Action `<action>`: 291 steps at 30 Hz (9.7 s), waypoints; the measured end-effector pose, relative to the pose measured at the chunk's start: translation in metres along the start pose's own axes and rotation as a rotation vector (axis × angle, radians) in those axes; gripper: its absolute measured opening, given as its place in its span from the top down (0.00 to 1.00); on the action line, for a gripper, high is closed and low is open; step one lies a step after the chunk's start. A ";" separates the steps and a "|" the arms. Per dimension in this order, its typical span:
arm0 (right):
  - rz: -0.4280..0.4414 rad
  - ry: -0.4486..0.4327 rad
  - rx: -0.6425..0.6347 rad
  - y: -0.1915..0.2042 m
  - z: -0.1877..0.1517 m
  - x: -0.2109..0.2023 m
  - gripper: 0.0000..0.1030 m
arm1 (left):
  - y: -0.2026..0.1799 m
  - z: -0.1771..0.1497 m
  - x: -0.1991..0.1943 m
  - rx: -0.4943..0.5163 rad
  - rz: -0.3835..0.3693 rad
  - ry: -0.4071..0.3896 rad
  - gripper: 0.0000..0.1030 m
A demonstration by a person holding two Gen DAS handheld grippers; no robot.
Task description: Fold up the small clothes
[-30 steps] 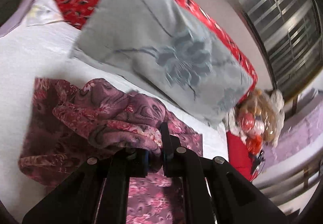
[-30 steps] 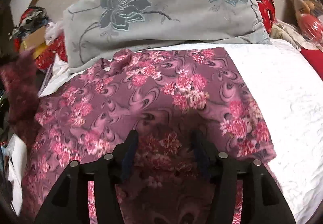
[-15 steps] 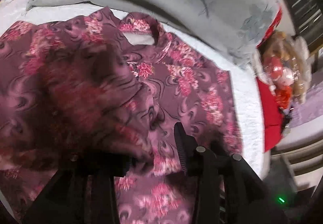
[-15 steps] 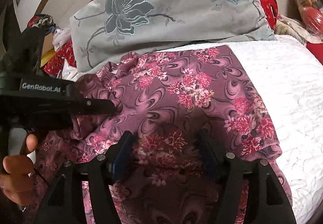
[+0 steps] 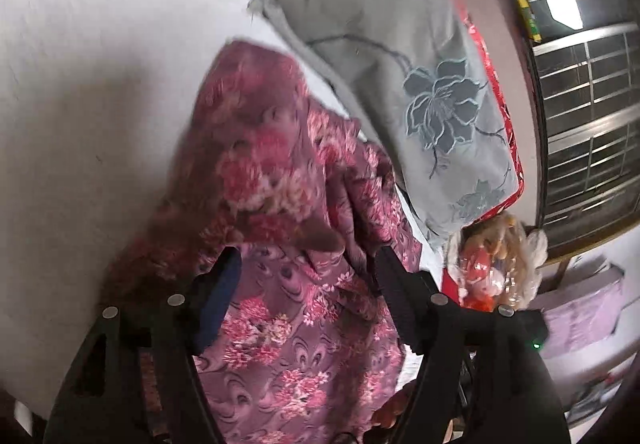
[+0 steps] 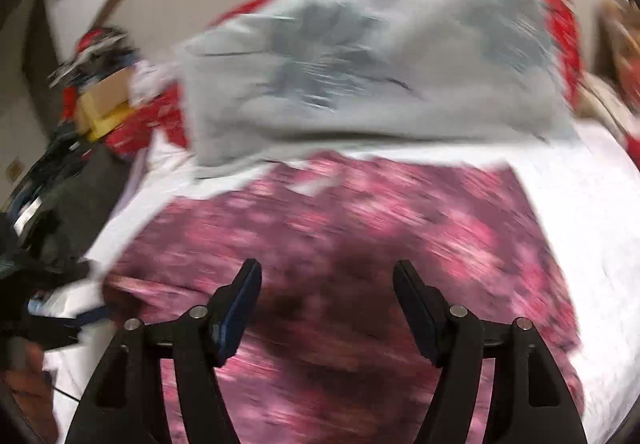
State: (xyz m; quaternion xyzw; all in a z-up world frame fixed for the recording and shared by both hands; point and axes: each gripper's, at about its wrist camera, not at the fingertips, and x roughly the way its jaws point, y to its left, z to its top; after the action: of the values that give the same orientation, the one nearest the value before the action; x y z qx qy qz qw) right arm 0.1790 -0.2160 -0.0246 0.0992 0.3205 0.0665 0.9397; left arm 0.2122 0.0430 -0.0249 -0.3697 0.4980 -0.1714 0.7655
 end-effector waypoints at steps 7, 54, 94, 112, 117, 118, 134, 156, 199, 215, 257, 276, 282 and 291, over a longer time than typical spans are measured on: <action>-0.105 0.071 -0.235 0.058 0.000 0.054 0.53 | 0.012 -0.008 0.025 0.001 0.026 -0.029 0.34; -0.082 0.073 0.542 -0.179 -0.009 0.009 0.93 | 0.010 -0.006 0.032 0.106 0.094 -0.078 0.40; -0.013 0.399 0.144 -0.119 -0.165 -0.150 0.44 | 0.021 -0.093 -0.072 0.393 0.359 0.340 0.30; 0.369 0.447 0.598 -0.168 -0.294 -0.173 0.42 | 0.082 -0.172 -0.123 0.215 0.290 0.477 0.32; 0.350 0.424 0.441 -0.148 -0.280 -0.187 0.76 | 0.074 -0.181 -0.126 0.320 0.388 0.466 0.98; 0.342 0.419 0.417 -0.145 -0.277 -0.189 0.89 | 0.074 -0.182 -0.127 0.306 0.363 0.475 0.98; 0.474 0.128 0.380 -0.111 -0.169 -0.227 0.94 | 0.025 -0.134 -0.147 0.199 -0.080 0.316 0.98; 0.447 -0.040 0.578 -0.171 -0.032 -0.086 0.94 | -0.002 0.047 -0.056 0.071 -0.168 0.030 0.98; 0.089 -0.070 0.430 -0.210 0.066 0.044 0.95 | -0.013 0.131 0.044 0.212 0.051 0.012 0.95; -0.055 -0.029 0.477 -0.226 0.043 0.027 0.86 | 0.001 0.136 0.030 0.122 0.186 -0.109 0.89; -0.110 -0.004 0.435 -0.163 0.050 0.040 0.75 | -0.037 0.080 0.065 0.438 0.447 -0.221 0.29; -0.302 0.042 0.352 -0.158 -0.006 0.042 0.42 | -0.028 0.069 0.108 0.526 0.639 -0.105 0.10; -0.342 0.070 0.335 -0.137 0.005 0.023 0.37 | -0.032 0.067 0.091 0.531 0.632 -0.164 0.11; -0.348 0.207 0.152 -0.081 -0.015 0.053 0.07 | -0.031 0.060 0.089 0.547 0.638 -0.154 0.11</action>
State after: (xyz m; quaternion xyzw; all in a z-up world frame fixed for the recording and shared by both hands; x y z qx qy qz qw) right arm 0.2160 -0.2829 -0.0861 0.1058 0.4319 -0.1111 0.8888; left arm 0.3085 -0.0099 -0.0446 0.0082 0.4651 -0.0237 0.8849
